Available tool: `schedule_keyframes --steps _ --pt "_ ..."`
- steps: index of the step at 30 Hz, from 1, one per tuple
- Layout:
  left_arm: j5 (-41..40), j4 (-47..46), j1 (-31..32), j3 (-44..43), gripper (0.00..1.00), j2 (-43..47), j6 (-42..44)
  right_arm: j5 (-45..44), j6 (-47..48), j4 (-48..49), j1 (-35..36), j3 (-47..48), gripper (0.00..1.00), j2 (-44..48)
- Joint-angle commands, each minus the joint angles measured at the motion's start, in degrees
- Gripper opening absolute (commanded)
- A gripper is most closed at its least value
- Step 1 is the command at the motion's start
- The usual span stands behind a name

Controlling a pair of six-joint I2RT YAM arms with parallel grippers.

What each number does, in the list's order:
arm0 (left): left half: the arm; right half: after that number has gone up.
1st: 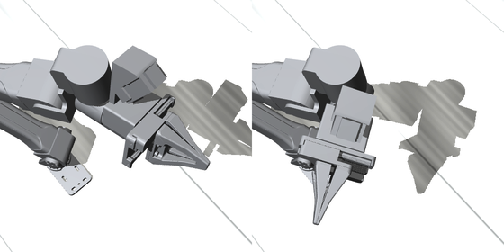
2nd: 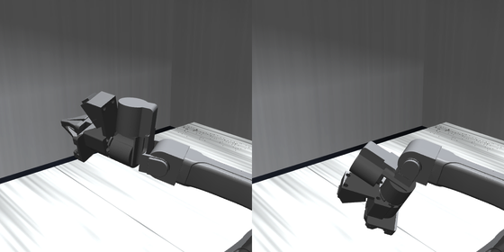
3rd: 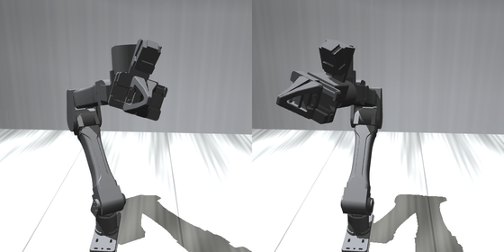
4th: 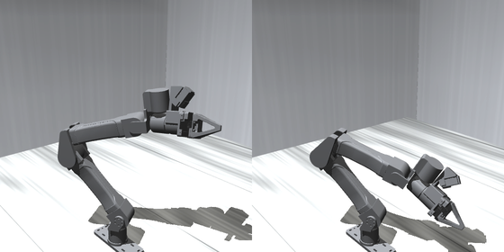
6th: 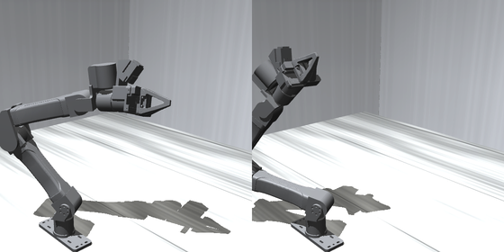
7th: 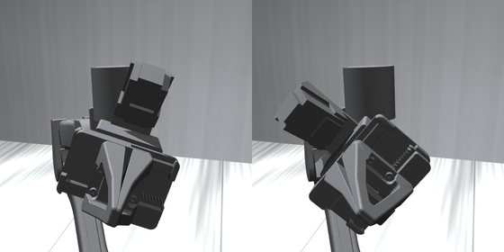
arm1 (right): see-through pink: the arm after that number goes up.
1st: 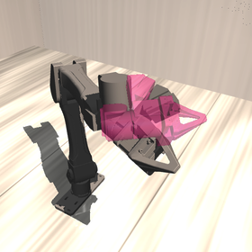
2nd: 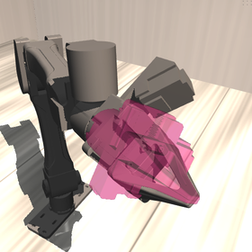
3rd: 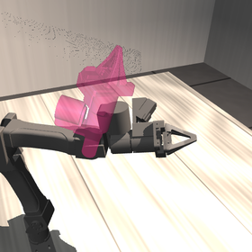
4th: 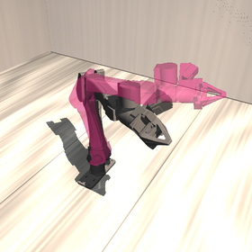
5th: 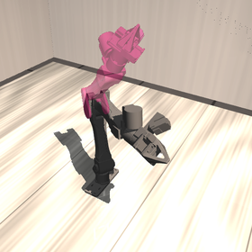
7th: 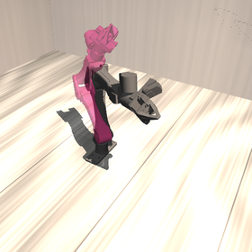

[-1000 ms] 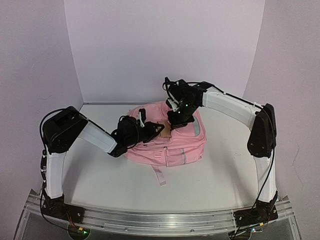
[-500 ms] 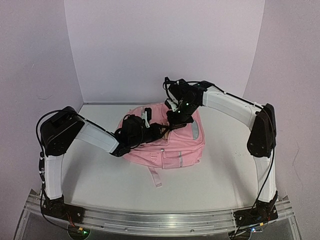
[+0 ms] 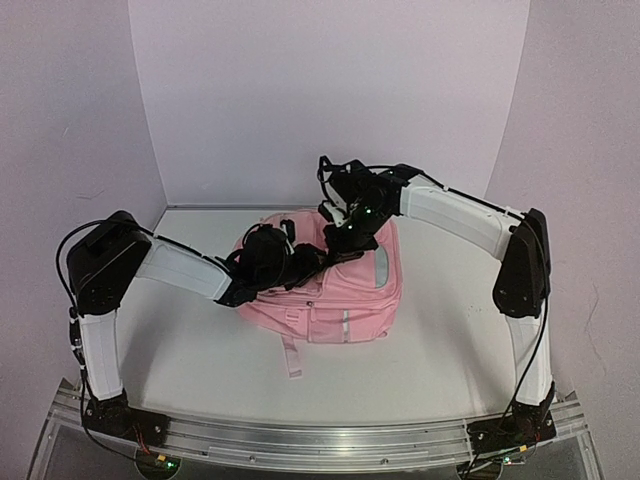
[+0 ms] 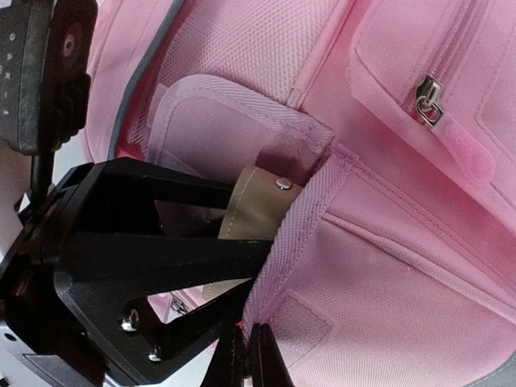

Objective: Pack the student bag
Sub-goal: Place the personal item in the student bag.

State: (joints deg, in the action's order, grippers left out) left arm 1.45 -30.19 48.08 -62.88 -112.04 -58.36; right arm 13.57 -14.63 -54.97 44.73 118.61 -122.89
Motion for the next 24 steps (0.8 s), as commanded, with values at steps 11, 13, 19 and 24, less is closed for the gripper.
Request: schedule_keyframes --steps 11,13,19,24 --pt "-13.06 23.69 0.58 -1.21 0.32 8.57 2.56 6.71 -0.35 4.25 2.05 -2.03 0.00 2.96" --pt "-12.21 23.04 0.60 -1.22 0.36 8.50 3.07 7.07 -0.31 4.46 2.08 -2.44 0.00 3.01" --pt "-11.25 18.06 0.57 2.26 0.47 10.53 3.17 7.06 -0.16 4.68 2.04 -3.22 0.00 3.36" --pt "-11.64 17.08 0.58 4.33 0.49 12.87 3.58 7.06 -0.13 4.86 1.93 -3.64 0.00 3.64"
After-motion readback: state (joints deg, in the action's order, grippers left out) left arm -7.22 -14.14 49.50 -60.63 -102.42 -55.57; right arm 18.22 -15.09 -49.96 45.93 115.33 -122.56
